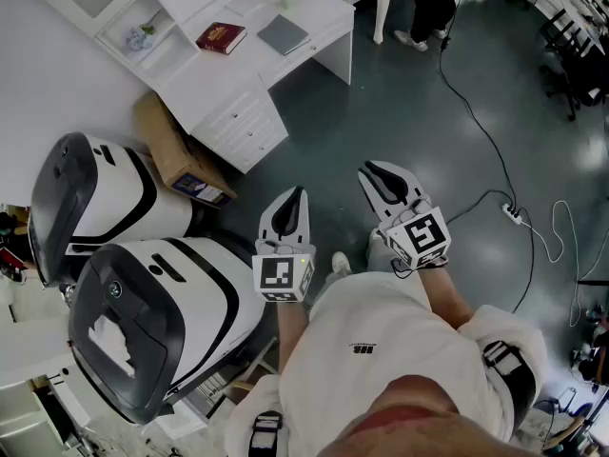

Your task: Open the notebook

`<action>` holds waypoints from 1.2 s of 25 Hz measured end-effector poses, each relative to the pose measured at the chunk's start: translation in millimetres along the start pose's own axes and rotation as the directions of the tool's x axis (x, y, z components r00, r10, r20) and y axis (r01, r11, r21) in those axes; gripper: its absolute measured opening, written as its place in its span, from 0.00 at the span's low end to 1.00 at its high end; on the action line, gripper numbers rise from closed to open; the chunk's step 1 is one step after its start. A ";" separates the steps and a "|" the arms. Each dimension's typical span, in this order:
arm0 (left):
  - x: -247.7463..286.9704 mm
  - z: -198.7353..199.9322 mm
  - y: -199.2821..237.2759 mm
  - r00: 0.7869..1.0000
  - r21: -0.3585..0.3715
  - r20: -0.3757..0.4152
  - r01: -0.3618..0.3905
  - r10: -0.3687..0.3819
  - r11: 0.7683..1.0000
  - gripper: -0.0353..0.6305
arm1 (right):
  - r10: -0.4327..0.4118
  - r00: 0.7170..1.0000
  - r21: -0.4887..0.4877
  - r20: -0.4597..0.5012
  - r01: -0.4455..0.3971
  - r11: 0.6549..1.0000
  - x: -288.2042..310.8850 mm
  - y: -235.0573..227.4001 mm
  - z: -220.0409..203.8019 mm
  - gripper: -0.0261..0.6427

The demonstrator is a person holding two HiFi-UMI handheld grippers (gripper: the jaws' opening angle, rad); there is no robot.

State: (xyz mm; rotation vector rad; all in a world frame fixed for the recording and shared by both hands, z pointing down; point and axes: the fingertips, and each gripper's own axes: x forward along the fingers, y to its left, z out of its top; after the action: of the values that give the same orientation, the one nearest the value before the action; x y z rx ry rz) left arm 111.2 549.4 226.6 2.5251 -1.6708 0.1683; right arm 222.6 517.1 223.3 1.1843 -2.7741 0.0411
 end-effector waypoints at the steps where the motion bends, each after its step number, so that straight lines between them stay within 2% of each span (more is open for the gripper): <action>1: -3.9 -0.1 1.5 1.000 0.000 0.004 0.005 -0.005 1.000 0.05 | -0.003 1.000 0.008 0.007 0.003 1.000 -1.0 4.1 0.1 0.10; 5: -13.1 1.7 7.6 0.999 0.007 0.021 0.024 -0.024 1.000 0.05 | -0.017 1.000 0.032 0.020 0.016 0.999 0.2 16.8 0.3 0.10; 14: -3.6 6.6 19.6 0.997 0.011 0.031 0.068 -0.068 0.998 0.05 | -0.035 0.999 0.013 0.018 0.035 0.999 20.0 21.4 5.1 0.10; 23: 21.1 14.3 30.3 0.994 0.003 0.038 0.100 -0.100 0.995 0.05 | -0.046 0.999 0.003 0.016 0.046 0.999 47.2 6.7 13.8 0.10; 30: 59.6 10.6 48.0 0.995 -0.009 0.023 0.093 -0.093 0.996 0.05 | -0.038 0.999 0.016 0.001 0.038 0.999 79.6 -20.9 6.6 0.10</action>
State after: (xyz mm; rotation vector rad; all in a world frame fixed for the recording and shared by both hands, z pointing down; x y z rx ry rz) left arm 90.5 474.9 226.6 2.6001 -1.5535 0.1240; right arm 182.4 445.0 226.2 1.2406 -2.7569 0.0584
